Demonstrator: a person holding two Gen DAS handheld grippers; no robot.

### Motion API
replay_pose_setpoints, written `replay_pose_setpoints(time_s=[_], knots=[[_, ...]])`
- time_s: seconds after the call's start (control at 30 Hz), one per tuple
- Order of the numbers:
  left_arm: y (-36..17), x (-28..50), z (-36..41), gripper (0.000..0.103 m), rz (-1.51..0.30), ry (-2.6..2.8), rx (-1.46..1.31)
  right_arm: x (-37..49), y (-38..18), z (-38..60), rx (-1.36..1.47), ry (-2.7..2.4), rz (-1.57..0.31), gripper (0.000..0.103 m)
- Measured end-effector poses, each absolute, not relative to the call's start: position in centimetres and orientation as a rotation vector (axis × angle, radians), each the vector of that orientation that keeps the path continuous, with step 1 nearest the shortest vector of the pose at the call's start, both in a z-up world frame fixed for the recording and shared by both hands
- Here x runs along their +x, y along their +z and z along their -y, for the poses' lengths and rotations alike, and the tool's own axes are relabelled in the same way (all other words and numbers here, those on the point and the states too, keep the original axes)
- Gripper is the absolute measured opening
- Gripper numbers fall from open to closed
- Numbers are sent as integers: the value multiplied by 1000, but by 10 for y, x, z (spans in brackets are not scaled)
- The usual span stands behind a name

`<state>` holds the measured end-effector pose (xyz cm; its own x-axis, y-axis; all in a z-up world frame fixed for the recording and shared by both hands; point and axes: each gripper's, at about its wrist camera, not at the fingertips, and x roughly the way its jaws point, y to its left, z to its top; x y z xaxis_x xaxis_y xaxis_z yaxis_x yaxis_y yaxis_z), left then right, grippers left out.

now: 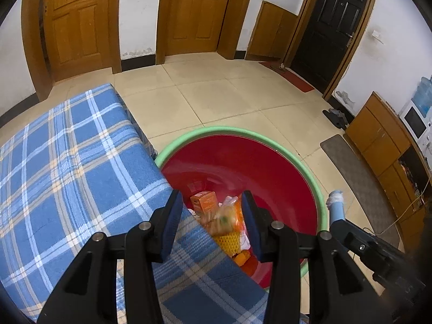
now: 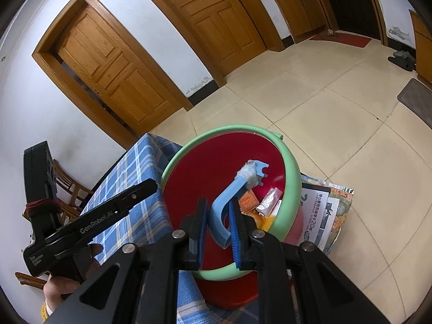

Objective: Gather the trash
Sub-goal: 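Open the left tool to drop the bag while the right tool releases the clip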

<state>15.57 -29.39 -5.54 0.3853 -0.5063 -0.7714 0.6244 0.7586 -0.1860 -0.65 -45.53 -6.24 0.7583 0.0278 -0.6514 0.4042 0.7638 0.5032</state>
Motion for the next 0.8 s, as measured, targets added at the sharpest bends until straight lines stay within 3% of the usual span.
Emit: replay_pose_setpoints(time_s=[0.43, 0.5, 0.57, 0.8], knots=[[-45, 153, 261, 45, -929, -652, 110, 27, -71, 452, 609, -210, -751, 20], [-44, 153, 255, 45, -930, -642, 104, 31, -72, 452, 594, -220, -757, 23], [-42, 151, 247, 45, -930, -630, 95, 33, -72, 452, 599, -224, -757, 39], [-34, 145, 227, 45, -922, -596, 67, 26, -59, 443, 578, -210, -733, 48]])
